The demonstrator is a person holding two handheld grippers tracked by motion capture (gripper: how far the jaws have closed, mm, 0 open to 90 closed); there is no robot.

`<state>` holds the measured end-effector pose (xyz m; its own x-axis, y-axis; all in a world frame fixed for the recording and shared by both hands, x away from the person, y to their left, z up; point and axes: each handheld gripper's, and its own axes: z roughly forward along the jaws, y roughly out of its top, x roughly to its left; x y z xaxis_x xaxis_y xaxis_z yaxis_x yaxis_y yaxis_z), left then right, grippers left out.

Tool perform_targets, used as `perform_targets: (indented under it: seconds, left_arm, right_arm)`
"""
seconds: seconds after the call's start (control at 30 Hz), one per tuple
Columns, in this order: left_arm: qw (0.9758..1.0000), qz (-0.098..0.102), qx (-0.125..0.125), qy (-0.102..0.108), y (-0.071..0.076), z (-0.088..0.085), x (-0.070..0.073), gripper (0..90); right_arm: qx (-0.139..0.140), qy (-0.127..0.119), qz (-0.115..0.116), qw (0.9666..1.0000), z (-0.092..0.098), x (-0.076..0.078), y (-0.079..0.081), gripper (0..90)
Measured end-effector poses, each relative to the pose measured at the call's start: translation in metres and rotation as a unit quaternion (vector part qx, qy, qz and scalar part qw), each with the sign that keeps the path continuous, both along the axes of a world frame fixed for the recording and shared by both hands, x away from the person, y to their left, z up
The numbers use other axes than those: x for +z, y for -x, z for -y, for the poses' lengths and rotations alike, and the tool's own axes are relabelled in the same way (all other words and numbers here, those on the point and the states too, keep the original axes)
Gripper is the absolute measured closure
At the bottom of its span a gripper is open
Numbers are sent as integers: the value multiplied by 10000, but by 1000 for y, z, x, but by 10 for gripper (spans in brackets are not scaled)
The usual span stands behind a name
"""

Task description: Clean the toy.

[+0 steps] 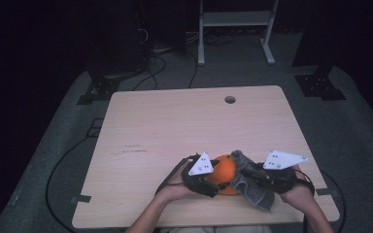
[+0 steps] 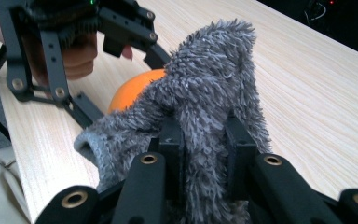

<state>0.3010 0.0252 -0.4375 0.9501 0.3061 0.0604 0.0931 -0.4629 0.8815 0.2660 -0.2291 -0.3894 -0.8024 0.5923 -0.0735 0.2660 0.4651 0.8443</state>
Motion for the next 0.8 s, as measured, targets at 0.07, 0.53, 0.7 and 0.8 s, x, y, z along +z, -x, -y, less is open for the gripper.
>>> perform_targets:
  seconds: [0.07,0.53,0.7,0.8]
  left_arm:
    - [10000,-14,-31,-5,2,2,-2,249]
    - [9999,-34,-12,-117,-1,1,-3,150]
    - [9999,25,-64,-109,2,-1,-3,224]
    - [9998,74,-72,-141,2,-1,-2,233]
  right_arm:
    - [30,48,79,10000,-6,4,4,726]
    - [195,124,178,9996,-16,5,8,725]
    - [119,156,302,9994,-19,6,8,727]
    - [-51,80,258,9996,-9,3,3,728]
